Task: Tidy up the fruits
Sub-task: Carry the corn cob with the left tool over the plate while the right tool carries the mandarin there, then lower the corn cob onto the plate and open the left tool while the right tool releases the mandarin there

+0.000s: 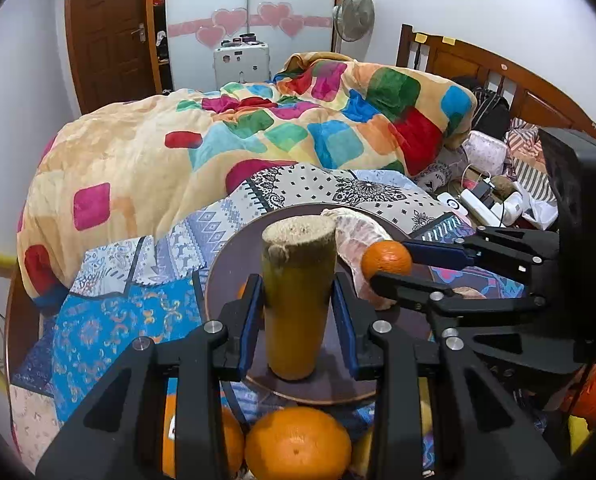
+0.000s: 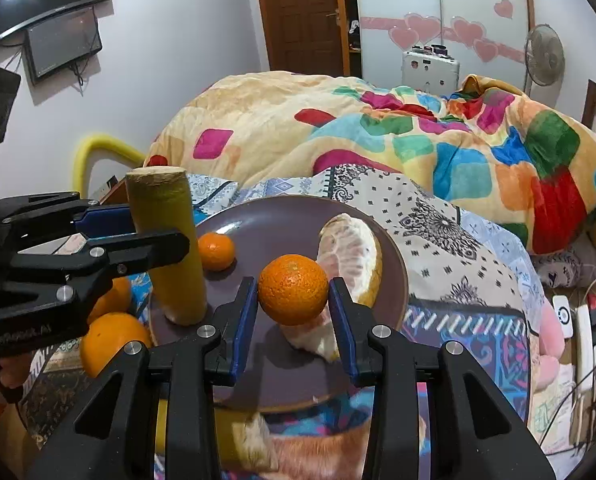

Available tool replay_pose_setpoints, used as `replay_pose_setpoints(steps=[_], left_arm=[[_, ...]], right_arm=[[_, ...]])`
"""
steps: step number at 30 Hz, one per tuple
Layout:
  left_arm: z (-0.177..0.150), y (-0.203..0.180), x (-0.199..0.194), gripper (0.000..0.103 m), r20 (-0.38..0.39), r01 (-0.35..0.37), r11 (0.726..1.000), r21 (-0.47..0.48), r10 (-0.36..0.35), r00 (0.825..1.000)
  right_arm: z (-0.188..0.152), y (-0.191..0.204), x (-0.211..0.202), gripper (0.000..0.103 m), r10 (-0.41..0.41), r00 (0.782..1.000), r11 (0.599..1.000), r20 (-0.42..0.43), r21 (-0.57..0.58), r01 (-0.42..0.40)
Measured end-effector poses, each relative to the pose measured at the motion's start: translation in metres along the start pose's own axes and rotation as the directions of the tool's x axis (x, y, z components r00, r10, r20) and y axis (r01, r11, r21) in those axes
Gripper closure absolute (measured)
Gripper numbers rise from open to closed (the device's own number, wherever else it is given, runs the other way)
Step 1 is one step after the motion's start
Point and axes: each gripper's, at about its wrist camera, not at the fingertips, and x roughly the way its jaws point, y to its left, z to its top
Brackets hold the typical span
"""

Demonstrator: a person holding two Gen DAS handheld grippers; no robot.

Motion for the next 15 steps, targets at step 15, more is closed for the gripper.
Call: replay_pose_setpoints(steps=[15], left_arm=[[0.005, 0.003, 0.001, 0.064, 0.003, -0.02, 0.999, -0.038, 0.02, 1.0]], right_arm=[[0.007, 0.0, 0.0, 0.052, -0.032, 0.999, 0.999, 0.028, -0.007, 0.032]])
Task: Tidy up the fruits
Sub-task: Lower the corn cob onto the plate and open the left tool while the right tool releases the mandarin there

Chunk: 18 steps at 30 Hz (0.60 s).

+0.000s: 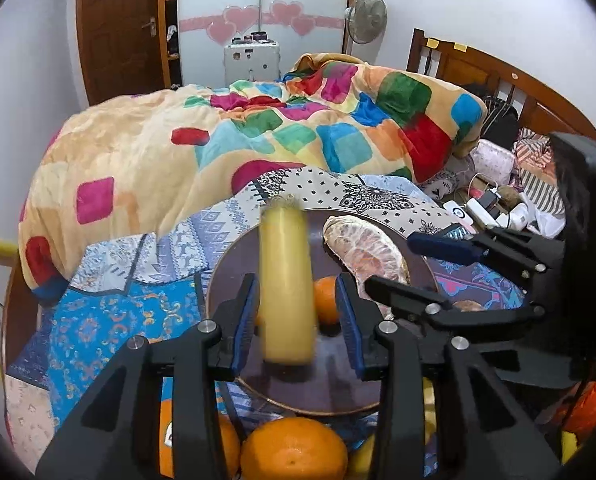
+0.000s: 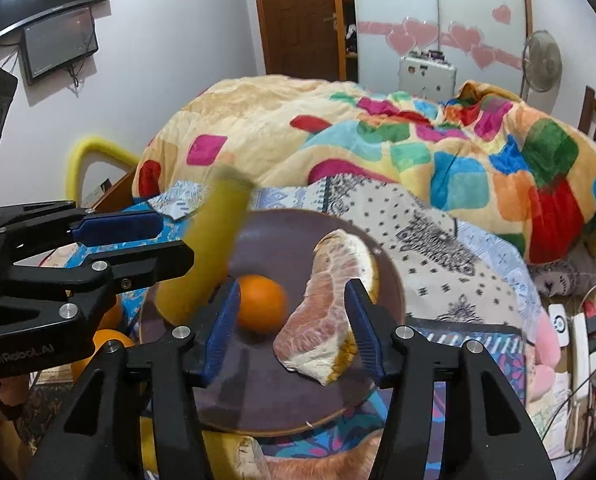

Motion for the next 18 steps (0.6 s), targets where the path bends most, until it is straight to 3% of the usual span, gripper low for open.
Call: replay_pose_setpoints(steps=[15, 18], left_arm=[[-0.028, -0.006, -0.055, 0.064, 0.037, -0.034, 0.999, 0.038, 0.033, 0.999], [-0.038, -0.003, -0.065, 0.058, 0.035, -0.048, 0.998, 0.034, 0.047, 0.998]], right_arm=[[-0.015, 0.017, -0.058, 0.052, -0.023, 0.997, 0.999, 0.077, -0.036, 0.026], [-0.023, 0.024, -0.066, 0.052, -0.015, 0.997, 0.999, 0.076, -0.04, 0.018]])
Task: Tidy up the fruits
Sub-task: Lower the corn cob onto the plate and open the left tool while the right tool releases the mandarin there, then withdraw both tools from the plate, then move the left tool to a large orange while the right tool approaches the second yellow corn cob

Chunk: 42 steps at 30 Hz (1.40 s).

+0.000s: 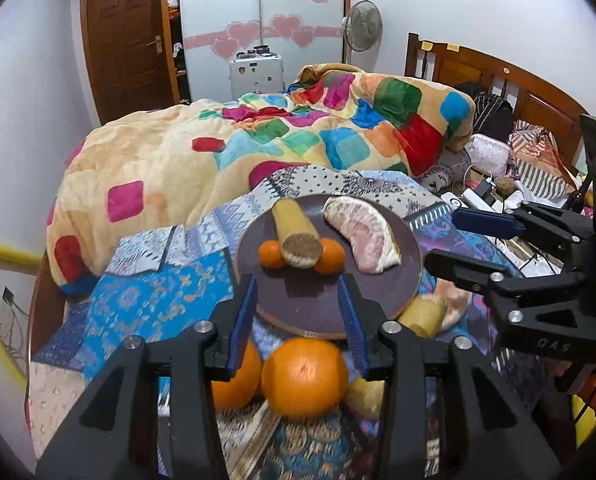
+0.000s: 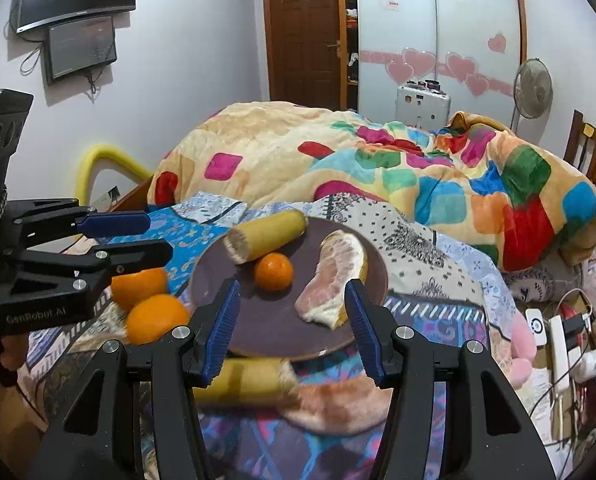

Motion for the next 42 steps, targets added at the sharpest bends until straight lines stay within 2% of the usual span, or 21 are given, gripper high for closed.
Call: replay_pose_setpoints(steps=[3, 6, 9, 11, 13, 15, 27, 32, 36, 38, 42], left_arm=[[-0.013, 0.005, -0.012, 0.054, 0.003, -0.015, 1.0, -0.01, 0.015, 1.0], [-0.027, 0.009, -0.021, 0.051, -0.001, -0.029, 1.0, -0.009, 0.029, 1.0], [-0.042, 0.012, -0.028, 0.048, -0.012, -0.034, 0.999, -0.003, 0.034, 0.999], [-0.051, 0.014, -0.031, 0.042, -0.017, -0.04, 0.999, -0.01, 0.04, 0.999], [-0.06, 0.017, -0.034, 0.042, -0.023, -0.046, 0.999, -0.008, 0.046, 0.999], [-0.068, 0.018, -0.037, 0.042, -0.03, -0.056, 0.998, 0.001, 0.056, 0.998], [-0.098, 0.03, -0.042, 0.037, -0.043, -0.058, 0.998, -0.009, 0.057, 0.997], [-0.106, 0.03, -0.038, 0.037, -0.051, -0.053, 0.999, -0.004, 0.053, 0.997], [-0.11, 0.028, -0.034, 0.037, -0.055, -0.045, 0.999, -0.013, 0.044, 0.997], [-0.11, 0.027, -0.034, 0.037, -0.055, -0.04, 0.999, -0.016, 0.039, 0.998], [-0.108, 0.021, -0.035, 0.037, -0.047, -0.042, 0.999, -0.008, 0.042, 0.998]], right_arm=[[-0.008, 0.007, -0.006, 0.049, 0.005, 1.0, 1.0, -0.004, 0.0, -0.005], [-0.018, 0.014, -0.009, 0.036, -0.002, 1.0, 1.0, -0.006, 0.007, 0.002], [-0.025, 0.021, -0.008, 0.033, -0.002, 1.0, 1.0, -0.021, 0.011, 0.002], [-0.029, 0.027, -0.006, 0.028, -0.003, 0.999, 1.0, -0.036, 0.011, 0.003], [-0.034, 0.034, -0.004, 0.015, -0.02, 0.999, 1.0, -0.042, 0.006, 0.02], [-0.039, 0.041, -0.001, 0.012, -0.034, 0.998, 0.999, -0.052, -0.001, 0.034], [-0.055, 0.071, 0.033, 0.006, -0.092, 0.979, 0.996, -0.184, -0.035, 0.087], [-0.057, 0.071, 0.03, 0.009, -0.115, 0.98, 0.993, -0.162, -0.03, 0.111], [-0.058, 0.066, 0.023, 0.023, -0.118, 0.981, 0.993, -0.155, -0.02, 0.116], [-0.059, 0.064, 0.021, 0.028, -0.086, 0.984, 0.996, -0.158, -0.02, 0.084], [-0.065, 0.065, 0.014, 0.05, -0.044, 0.984, 0.998, -0.173, -0.046, 0.036]])
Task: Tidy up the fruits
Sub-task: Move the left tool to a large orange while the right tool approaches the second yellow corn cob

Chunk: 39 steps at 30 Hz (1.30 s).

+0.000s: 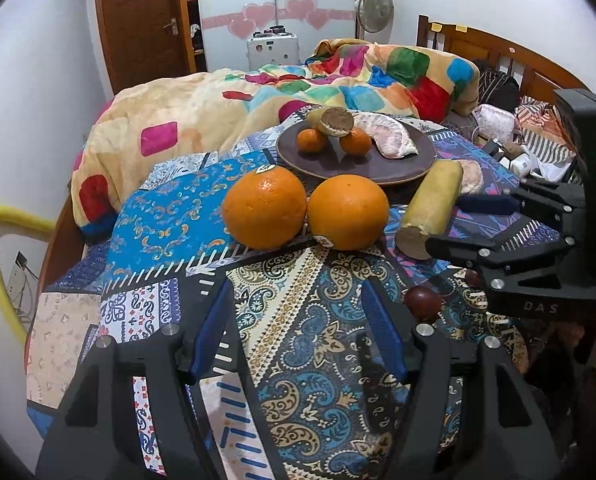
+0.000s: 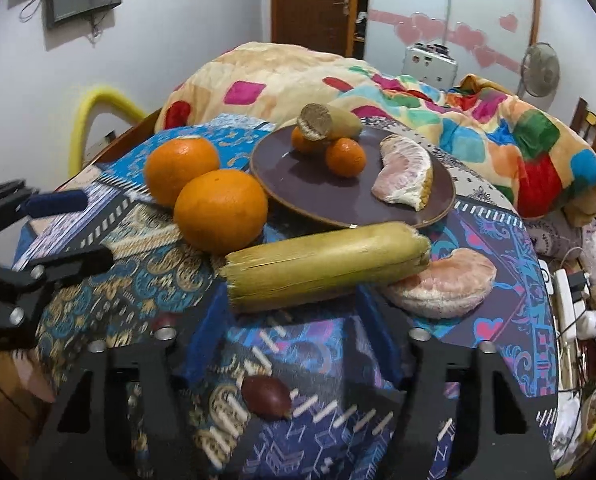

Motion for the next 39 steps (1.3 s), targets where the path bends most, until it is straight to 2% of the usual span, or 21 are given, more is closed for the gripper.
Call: replay_pose_setpoints(steps=[1, 3, 13, 15, 21, 30, 32, 37, 39], left_arm=[[0.0, -0.001, 0.0, 0.037, 0.002, 0.002, 1.0, 0.0, -0.002, 1.0], [0.002, -0.004, 0.0, 0.037, 0.003, 0.006, 1.0, -0.001, -0.006, 1.0], [0.016, -0.03, 0.02, 0.037, -0.023, 0.032, 0.999, 0.008, -0.032, 0.999], [0.021, -0.034, 0.027, 0.035, -0.032, 0.038, 0.999, 0.003, -0.038, 0.999], [0.032, -0.041, 0.042, 0.032, -0.033, 0.019, 1.0, 0.007, -0.019, 0.999], [0.042, -0.032, 0.061, 0.032, -0.052, 0.051, 0.996, -0.074, -0.055, 0.997], [0.044, -0.033, 0.063, 0.032, -0.047, 0.05, 0.995, -0.081, -0.054, 0.997], [0.048, -0.036, 0.066, 0.032, -0.032, 0.03, 0.997, -0.078, -0.032, 0.999], [0.049, -0.036, 0.069, 0.032, -0.034, 0.019, 0.997, -0.077, -0.022, 0.999]], right_arm=[[-0.002, 0.001, -0.001, 0.058, 0.007, 1.0, 1.0, -0.004, -0.006, -0.007], [-0.007, -0.001, -0.004, 0.066, 0.021, 1.0, 1.0, -0.016, -0.014, -0.021], [-0.016, -0.036, -0.012, 0.066, -0.007, 1.0, 0.999, -0.021, 0.053, 0.009], [-0.017, -0.038, -0.015, 0.066, -0.003, 1.0, 0.998, -0.018, 0.057, 0.004], [-0.014, -0.043, -0.03, 0.066, 0.018, 0.999, 0.996, 0.041, 0.088, -0.021], [-0.004, -0.045, -0.015, 0.066, 0.027, 0.997, 0.993, 0.068, 0.116, -0.035], [-0.006, -0.049, -0.014, 0.065, 0.03, 0.998, 0.992, 0.063, 0.121, -0.038], [-0.008, -0.061, -0.016, 0.049, 0.001, 0.997, 0.991, 0.072, 0.134, -0.01], [-0.006, -0.067, -0.017, 0.046, -0.004, 0.997, 0.989, 0.078, 0.148, -0.007]])
